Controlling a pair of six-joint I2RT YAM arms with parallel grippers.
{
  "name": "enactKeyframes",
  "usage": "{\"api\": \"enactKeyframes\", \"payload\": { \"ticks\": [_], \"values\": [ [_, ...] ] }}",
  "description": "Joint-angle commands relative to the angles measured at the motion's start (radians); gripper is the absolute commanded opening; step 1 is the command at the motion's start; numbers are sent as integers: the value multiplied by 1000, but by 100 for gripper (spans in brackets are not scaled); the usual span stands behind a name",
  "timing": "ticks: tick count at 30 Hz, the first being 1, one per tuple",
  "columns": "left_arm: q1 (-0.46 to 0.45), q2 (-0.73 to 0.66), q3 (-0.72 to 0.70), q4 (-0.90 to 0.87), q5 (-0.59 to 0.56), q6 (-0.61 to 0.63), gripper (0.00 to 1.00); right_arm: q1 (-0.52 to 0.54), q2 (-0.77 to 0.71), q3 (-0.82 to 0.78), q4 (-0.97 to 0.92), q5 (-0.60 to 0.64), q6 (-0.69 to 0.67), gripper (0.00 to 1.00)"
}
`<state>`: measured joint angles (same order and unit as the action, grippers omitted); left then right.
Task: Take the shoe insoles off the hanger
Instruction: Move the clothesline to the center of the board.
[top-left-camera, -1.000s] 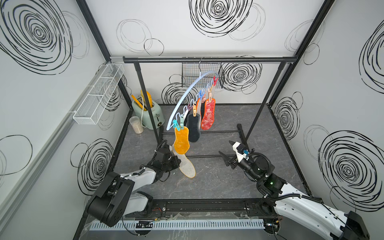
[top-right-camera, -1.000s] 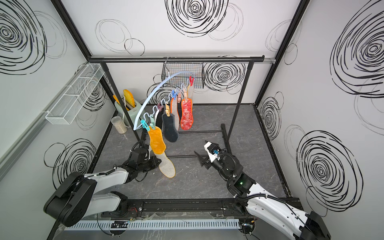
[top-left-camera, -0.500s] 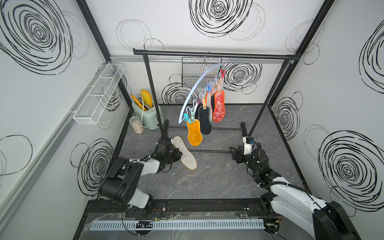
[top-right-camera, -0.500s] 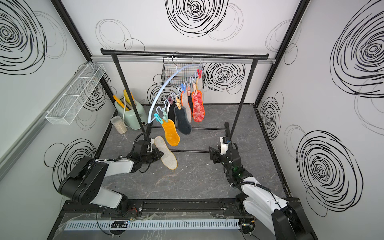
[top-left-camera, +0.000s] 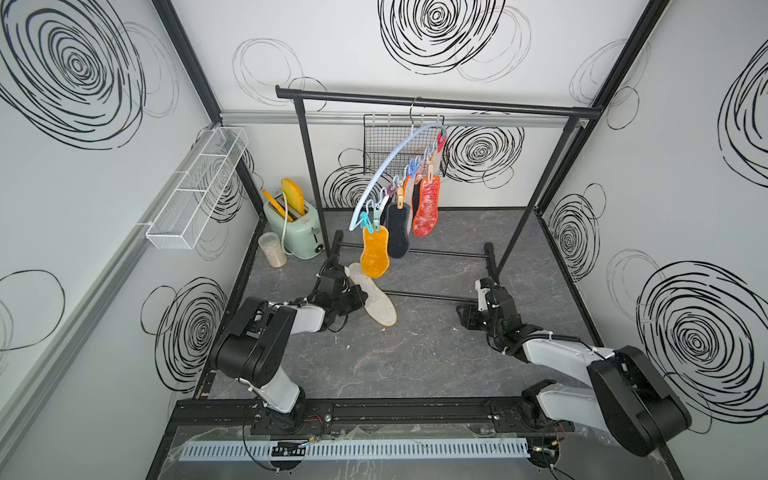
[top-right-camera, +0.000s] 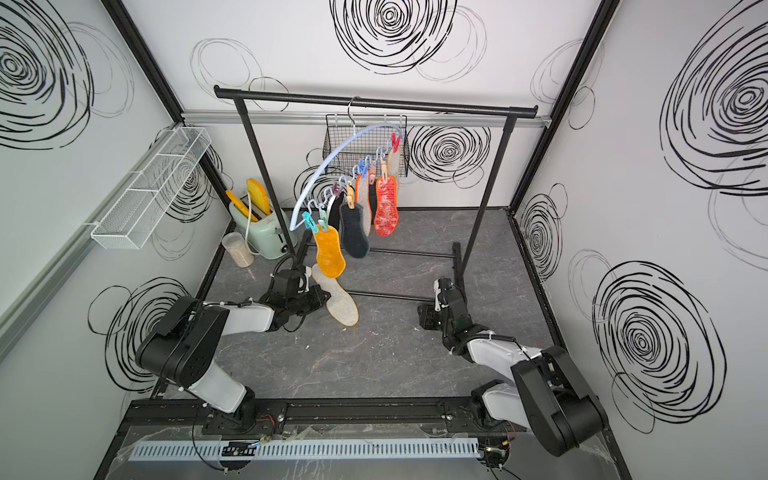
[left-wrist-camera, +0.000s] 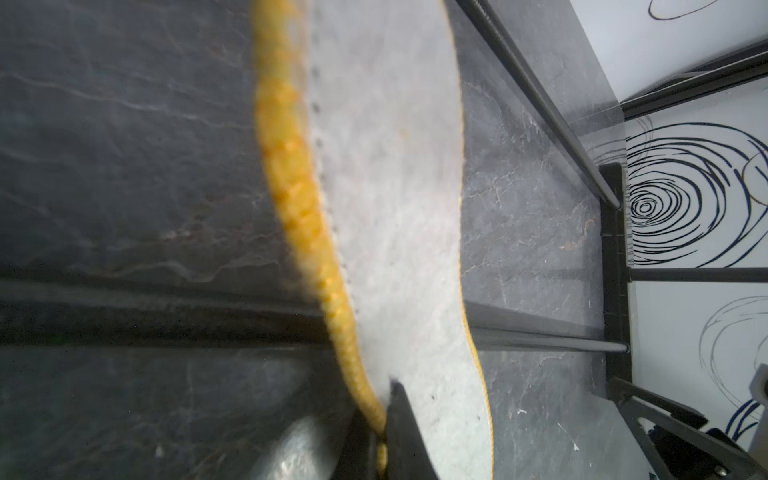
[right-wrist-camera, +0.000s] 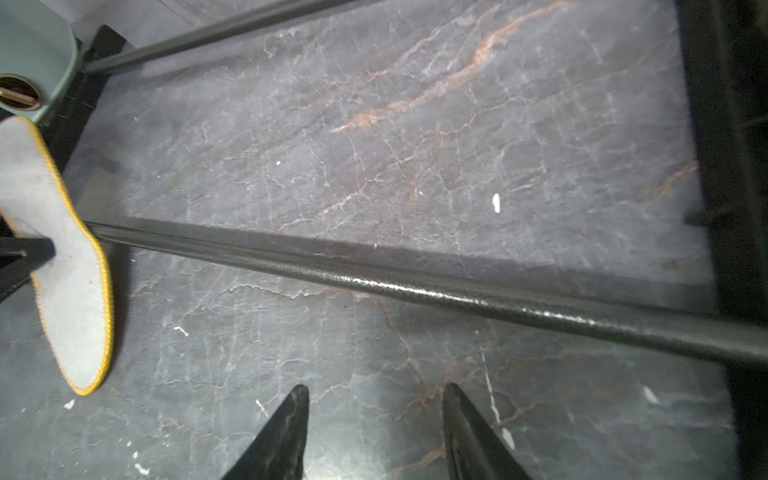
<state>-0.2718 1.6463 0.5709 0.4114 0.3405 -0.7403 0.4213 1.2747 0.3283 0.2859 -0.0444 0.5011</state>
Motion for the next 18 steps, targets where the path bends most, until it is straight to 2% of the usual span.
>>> {"api": "enactKeyframes", "payload": {
  "ticks": [1,12,18],
  "values": [
    [18,28,35,35,6,7,0,-8,65,64,-11,25,8,53],
    [69,111,122,-12,58,62,0,-43,350,275,25,6,-24,50],
    [103,159,176,-19,86,65,0,-46,444,356,35,-5,-26,49]
  ]
}}
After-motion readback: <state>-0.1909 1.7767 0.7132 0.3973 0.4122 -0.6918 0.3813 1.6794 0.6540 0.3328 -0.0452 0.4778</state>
